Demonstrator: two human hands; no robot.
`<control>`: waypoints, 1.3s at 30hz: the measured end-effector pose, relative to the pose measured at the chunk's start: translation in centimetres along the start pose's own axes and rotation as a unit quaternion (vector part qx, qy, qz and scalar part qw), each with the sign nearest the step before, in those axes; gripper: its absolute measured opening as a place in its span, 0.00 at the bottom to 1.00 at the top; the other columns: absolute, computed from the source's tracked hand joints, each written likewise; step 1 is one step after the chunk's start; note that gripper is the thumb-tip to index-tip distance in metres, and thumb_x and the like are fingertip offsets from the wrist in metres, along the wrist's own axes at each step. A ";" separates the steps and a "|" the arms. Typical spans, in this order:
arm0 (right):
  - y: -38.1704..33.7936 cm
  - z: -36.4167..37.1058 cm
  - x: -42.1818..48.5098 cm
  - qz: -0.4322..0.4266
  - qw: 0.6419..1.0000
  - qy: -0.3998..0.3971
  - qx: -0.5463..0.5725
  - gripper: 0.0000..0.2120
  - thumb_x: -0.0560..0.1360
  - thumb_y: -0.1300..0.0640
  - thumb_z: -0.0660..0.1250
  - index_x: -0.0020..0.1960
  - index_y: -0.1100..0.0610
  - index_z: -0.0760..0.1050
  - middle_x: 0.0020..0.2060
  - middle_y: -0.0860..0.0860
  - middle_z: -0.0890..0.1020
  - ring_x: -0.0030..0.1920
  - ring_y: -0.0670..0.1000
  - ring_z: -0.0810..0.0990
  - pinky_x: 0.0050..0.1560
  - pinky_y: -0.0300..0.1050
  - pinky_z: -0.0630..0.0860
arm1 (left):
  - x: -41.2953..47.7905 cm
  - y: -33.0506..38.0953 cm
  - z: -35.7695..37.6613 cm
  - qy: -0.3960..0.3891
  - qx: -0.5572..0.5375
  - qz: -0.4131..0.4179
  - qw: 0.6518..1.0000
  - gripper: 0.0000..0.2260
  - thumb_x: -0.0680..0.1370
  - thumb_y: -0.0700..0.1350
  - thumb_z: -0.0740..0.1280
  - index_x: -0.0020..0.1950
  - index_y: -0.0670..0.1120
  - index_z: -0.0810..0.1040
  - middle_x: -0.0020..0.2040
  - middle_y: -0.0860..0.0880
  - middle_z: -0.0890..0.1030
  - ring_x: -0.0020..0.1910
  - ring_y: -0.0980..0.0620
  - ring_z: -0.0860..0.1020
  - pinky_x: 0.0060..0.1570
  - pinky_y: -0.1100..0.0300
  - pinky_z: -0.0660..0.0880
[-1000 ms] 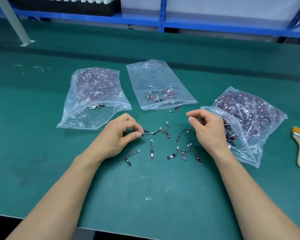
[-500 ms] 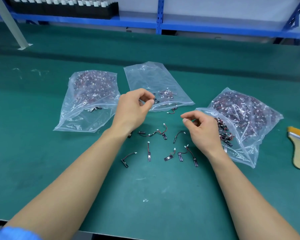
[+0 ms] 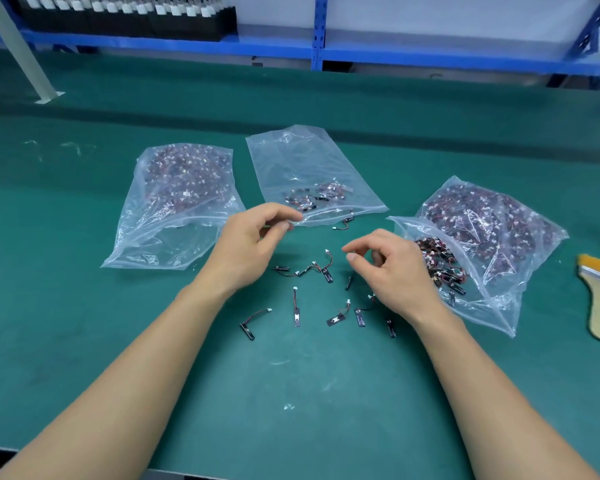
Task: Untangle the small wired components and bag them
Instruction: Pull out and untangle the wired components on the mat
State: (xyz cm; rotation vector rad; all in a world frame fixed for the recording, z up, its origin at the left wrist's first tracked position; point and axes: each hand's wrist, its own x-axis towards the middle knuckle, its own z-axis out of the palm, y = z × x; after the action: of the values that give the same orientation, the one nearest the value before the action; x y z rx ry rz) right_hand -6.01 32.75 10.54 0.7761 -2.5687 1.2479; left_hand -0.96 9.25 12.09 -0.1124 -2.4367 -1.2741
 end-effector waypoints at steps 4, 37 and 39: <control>-0.5 0.7 -0.3 -0.066 0.991 -0.105 -0.054 0.06 0.75 0.57 0.74 0.50 0.50 0.86 0.42 0.43 0.79 0.47 0.46 0.75 0.50 0.43 0.70 | -1.8 -0.7 -0.8 -0.059 0.111 0.066 0.990 0.13 0.78 0.31 0.65 0.51 0.48 0.84 0.51 0.55 0.84 0.52 0.52 0.80 0.55 0.53 0.76; -0.3 0.3 -0.4 -0.023 0.988 -0.130 -0.076 0.10 0.74 0.61 0.72 0.50 0.49 0.86 0.42 0.45 0.81 0.48 0.50 0.72 0.51 0.42 0.70 | -2.0 -0.9 0.2 -0.182 0.203 0.091 0.958 0.18 0.81 0.38 0.65 0.61 0.59 0.83 0.49 0.56 0.75 0.48 0.56 0.63 0.57 0.54 0.68; -0.3 0.1 -0.3 -0.020 0.990 -0.120 -0.070 0.14 0.73 0.65 0.70 0.53 0.50 0.84 0.41 0.43 0.80 0.46 0.47 0.71 0.49 0.37 0.68 | -2.0 -0.9 0.0 -0.172 0.182 0.082 0.965 0.18 0.82 0.37 0.64 0.61 0.57 0.83 0.49 0.55 0.75 0.48 0.54 0.65 0.56 0.55 0.68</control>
State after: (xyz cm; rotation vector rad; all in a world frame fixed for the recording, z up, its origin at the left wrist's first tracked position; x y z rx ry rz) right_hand -5.56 32.67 10.54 0.9952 -2.7763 1.0031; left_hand 0.71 8.94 10.64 -0.4567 -2.8404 -0.7678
